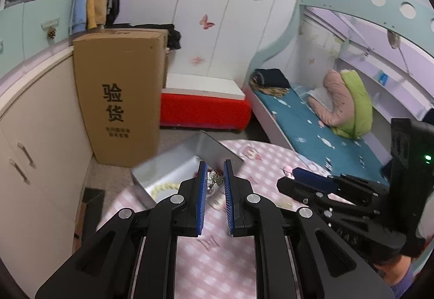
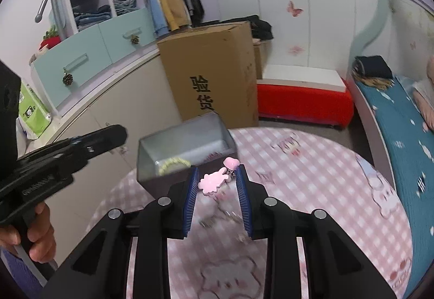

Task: Organize jewelry
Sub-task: 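Carry the earring and pink charm into the grey box and open both tools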

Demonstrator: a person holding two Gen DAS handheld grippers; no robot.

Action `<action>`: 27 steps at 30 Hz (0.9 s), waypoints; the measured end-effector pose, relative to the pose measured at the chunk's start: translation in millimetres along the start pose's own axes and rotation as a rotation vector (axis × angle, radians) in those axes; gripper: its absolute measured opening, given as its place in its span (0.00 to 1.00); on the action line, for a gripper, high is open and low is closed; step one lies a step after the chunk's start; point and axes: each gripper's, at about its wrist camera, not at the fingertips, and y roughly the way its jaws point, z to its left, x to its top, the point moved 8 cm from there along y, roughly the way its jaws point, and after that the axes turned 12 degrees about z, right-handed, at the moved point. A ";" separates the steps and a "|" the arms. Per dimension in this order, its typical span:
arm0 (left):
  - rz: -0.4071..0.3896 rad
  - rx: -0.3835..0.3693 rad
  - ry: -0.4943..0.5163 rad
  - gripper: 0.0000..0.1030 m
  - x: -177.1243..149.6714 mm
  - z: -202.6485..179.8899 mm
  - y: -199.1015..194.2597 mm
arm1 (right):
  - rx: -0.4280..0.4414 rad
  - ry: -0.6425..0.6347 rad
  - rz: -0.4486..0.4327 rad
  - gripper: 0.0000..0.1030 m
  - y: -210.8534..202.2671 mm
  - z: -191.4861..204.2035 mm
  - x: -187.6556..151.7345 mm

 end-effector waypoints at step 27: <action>0.191 0.038 -0.105 0.14 -2.3 53.0 87.6 | -0.055 -0.102 0.118 0.27 87.3 25.4 34.1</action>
